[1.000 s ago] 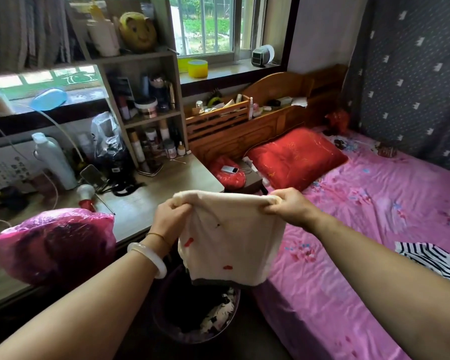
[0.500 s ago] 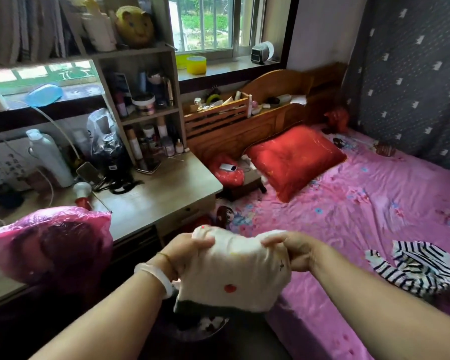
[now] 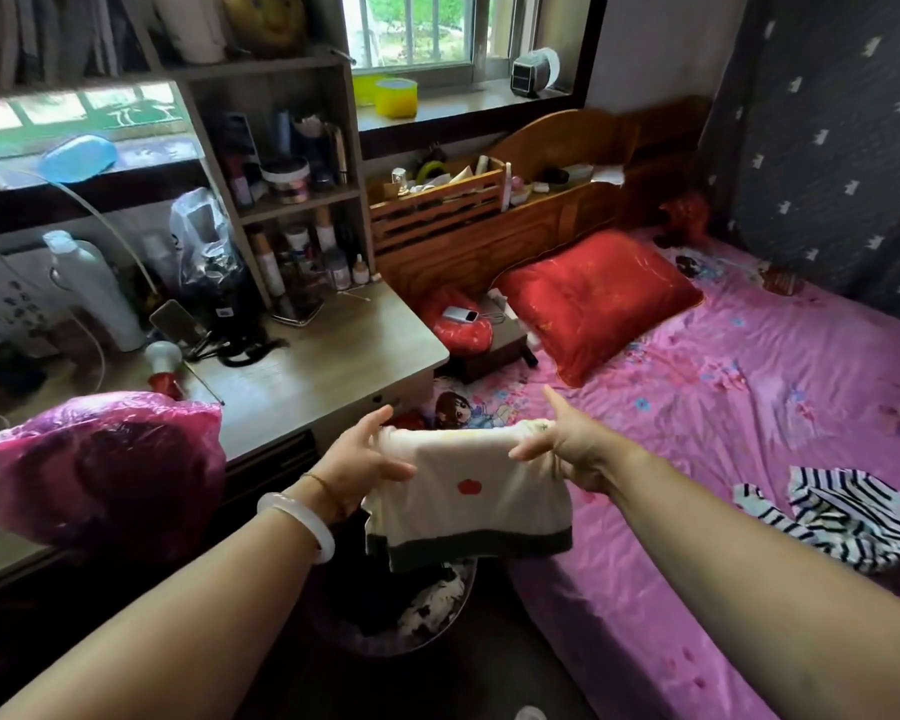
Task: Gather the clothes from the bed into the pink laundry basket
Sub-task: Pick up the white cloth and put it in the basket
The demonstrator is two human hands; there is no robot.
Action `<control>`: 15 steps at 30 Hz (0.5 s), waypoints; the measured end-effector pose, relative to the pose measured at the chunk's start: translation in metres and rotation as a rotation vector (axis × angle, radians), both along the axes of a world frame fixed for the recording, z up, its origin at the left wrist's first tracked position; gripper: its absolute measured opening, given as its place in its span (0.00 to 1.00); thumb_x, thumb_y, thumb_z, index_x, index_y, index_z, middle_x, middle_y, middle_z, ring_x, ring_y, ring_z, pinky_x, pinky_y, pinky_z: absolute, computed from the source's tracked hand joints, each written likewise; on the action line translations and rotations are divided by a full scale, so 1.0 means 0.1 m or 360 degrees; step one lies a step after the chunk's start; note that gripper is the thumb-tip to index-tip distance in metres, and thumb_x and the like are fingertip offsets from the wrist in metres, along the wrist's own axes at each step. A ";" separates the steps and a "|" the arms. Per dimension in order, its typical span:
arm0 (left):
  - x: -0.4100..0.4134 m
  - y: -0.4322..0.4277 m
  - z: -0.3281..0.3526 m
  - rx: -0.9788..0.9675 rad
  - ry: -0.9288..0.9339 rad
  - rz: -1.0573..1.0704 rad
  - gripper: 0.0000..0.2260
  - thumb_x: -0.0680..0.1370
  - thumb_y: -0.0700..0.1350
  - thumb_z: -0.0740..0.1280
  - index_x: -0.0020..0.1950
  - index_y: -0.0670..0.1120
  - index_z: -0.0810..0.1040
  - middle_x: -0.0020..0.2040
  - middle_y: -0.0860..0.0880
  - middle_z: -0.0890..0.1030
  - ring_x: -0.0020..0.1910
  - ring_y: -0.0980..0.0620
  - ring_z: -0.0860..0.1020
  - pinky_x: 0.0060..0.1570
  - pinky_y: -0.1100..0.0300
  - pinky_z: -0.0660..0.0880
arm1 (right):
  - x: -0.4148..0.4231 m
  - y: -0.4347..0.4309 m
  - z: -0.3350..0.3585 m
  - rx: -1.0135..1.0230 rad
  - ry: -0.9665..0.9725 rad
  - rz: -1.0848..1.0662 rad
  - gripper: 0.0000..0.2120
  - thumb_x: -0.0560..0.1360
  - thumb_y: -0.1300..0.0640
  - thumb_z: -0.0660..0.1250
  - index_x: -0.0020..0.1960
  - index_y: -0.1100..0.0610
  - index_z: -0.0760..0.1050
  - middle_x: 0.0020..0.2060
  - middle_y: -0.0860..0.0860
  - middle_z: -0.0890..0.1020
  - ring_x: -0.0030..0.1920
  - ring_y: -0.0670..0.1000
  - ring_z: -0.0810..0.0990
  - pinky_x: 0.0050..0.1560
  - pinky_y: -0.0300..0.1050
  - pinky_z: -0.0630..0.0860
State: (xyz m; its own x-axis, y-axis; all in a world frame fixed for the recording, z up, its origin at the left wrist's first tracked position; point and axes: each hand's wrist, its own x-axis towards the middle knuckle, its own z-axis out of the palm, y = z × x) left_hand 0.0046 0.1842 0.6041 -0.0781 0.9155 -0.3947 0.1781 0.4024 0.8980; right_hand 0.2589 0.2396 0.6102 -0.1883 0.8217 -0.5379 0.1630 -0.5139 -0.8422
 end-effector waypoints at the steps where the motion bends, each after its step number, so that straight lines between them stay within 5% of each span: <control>1: -0.03 0.02 0.02 0.0062 0.0409 -0.0203 0.40 0.67 0.30 0.74 0.75 0.45 0.63 0.70 0.43 0.70 0.67 0.44 0.71 0.64 0.54 0.71 | -0.05 0.03 0.02 0.0107 -0.0059 0.0205 0.59 0.56 0.75 0.74 0.78 0.46 0.51 0.70 0.58 0.66 0.64 0.60 0.74 0.64 0.55 0.74; 4: -0.11 0.08 0.06 0.0295 0.1324 -0.0448 0.29 0.67 0.39 0.73 0.67 0.50 0.72 0.62 0.44 0.75 0.63 0.43 0.73 0.62 0.57 0.69 | -0.18 0.06 0.12 0.0578 -0.0780 0.0775 0.45 0.60 0.73 0.73 0.73 0.50 0.66 0.62 0.53 0.75 0.60 0.55 0.76 0.60 0.46 0.76; 7: -0.23 0.10 0.08 0.0453 0.1462 -0.0073 0.14 0.69 0.44 0.71 0.54 0.52 0.80 0.52 0.45 0.75 0.53 0.44 0.75 0.54 0.53 0.74 | -0.31 0.17 0.17 0.0993 -0.1314 0.0760 0.20 0.65 0.67 0.67 0.54 0.50 0.81 0.48 0.52 0.83 0.51 0.53 0.80 0.45 0.40 0.74; 9: -0.35 0.10 0.06 0.0563 0.1413 0.0115 0.10 0.67 0.47 0.72 0.47 0.50 0.82 0.50 0.47 0.73 0.50 0.46 0.74 0.53 0.54 0.74 | -0.34 0.28 0.17 0.1113 -0.1250 0.0496 0.09 0.66 0.62 0.72 0.45 0.53 0.83 0.39 0.52 0.82 0.43 0.52 0.80 0.39 0.40 0.70; 12: -0.49 0.07 0.05 0.0504 0.0906 0.0360 0.14 0.61 0.51 0.71 0.43 0.47 0.80 0.44 0.50 0.77 0.44 0.50 0.74 0.47 0.57 0.73 | -0.35 0.40 0.17 0.1052 -0.0658 0.0230 0.06 0.65 0.61 0.76 0.39 0.62 0.80 0.34 0.54 0.80 0.37 0.49 0.76 0.37 0.45 0.71; 15: -0.54 0.05 -0.02 0.0449 0.0386 0.0599 0.09 0.65 0.47 0.69 0.43 0.48 0.76 0.39 0.50 0.79 0.40 0.51 0.76 0.41 0.56 0.75 | -0.43 0.44 0.03 0.0775 -0.0181 0.0095 0.07 0.69 0.64 0.73 0.44 0.54 0.80 0.40 0.49 0.82 0.41 0.46 0.79 0.45 0.42 0.76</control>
State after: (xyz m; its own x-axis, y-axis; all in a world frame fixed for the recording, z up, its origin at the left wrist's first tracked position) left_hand -0.0489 0.1894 0.6022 -0.4805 0.8745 -0.0668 0.2841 0.2273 0.9315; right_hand 0.2154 0.2833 0.6132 -0.2053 0.9720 -0.1143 0.2847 -0.0524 -0.9572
